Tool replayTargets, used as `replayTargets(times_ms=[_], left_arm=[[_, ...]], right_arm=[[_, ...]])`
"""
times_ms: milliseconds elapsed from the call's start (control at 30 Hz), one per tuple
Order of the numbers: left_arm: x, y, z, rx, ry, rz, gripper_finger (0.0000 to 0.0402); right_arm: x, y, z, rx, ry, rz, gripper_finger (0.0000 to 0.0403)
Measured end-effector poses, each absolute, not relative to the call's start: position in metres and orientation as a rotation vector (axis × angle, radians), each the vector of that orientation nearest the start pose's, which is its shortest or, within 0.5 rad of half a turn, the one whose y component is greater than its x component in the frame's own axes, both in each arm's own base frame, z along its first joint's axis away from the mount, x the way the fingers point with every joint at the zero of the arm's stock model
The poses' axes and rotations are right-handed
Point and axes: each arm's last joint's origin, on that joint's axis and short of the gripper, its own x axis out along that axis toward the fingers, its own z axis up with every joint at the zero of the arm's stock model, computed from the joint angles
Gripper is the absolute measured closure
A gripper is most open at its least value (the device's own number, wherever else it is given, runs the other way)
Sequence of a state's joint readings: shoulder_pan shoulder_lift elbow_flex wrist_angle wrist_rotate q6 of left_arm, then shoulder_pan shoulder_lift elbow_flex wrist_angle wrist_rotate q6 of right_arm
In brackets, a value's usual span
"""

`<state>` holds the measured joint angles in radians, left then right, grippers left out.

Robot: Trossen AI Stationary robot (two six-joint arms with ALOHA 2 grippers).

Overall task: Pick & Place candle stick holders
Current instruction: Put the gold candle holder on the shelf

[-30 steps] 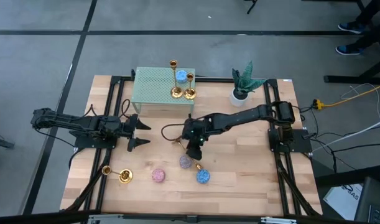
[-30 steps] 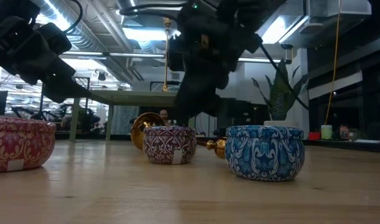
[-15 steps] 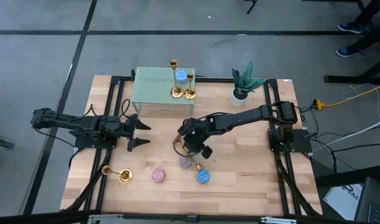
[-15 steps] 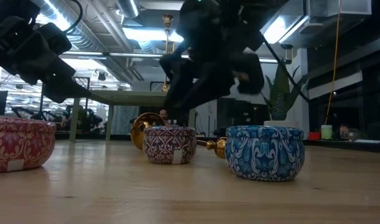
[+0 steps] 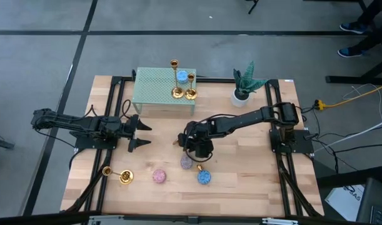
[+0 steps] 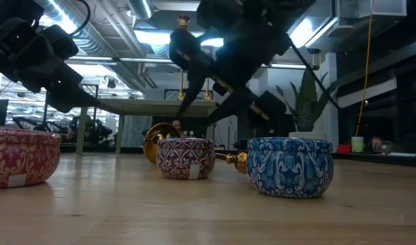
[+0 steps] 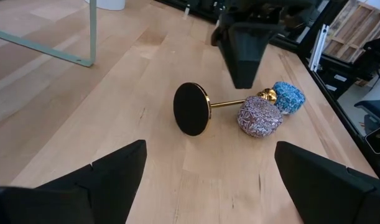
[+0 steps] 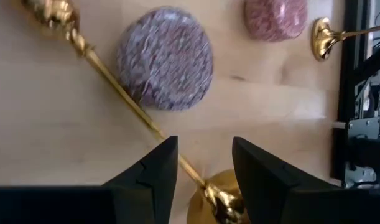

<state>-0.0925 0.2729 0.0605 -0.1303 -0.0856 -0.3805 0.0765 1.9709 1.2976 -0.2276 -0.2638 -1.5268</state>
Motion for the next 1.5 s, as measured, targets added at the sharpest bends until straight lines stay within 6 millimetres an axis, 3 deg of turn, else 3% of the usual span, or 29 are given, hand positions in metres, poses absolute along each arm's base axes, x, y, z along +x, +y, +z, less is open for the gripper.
replayTargets(times_ms=[333, 667, 967, 1133, 1267, 1433, 1500], left_arm=[[0.109, -0.008, 0.149, -0.346, 0.338, 0.058, 0.0049], [0.109, -0.008, 0.149, -0.346, 0.337, 0.058, 0.0049], [0.109, -0.008, 0.149, -0.346, 0.338, 0.058, 0.0049], [0.109, -0.008, 0.149, -0.346, 0.338, 0.058, 0.0048], [0.109, -0.008, 0.149, -0.346, 0.338, 0.058, 0.0049], [0.109, -0.008, 0.149, -0.346, 0.338, 0.059, 0.0048], [0.109, -0.008, 0.149, -0.346, 0.338, 0.059, 0.0048]], right_arm=[[0.399, 0.036, 0.145, -1.391, 0.442, 0.936, 0.0247], [0.412, 0.038, 0.122, -1.461, 0.447, 0.815, 0.0247], [0.411, 0.049, 0.12, -1.3, 0.441, 0.836, 0.0247], [0.413, 0.059, 0.107, -1.309, 0.435, 0.859, 0.0251], [0.414, 0.06, 0.105, -1.285, 0.446, 0.83, 0.0289], [0.415, 0.058, 0.106, -1.25, 0.482, 0.781, 0.0381], [0.415, 0.057, 0.107, -1.219, 0.495, 0.764, 0.0387]])
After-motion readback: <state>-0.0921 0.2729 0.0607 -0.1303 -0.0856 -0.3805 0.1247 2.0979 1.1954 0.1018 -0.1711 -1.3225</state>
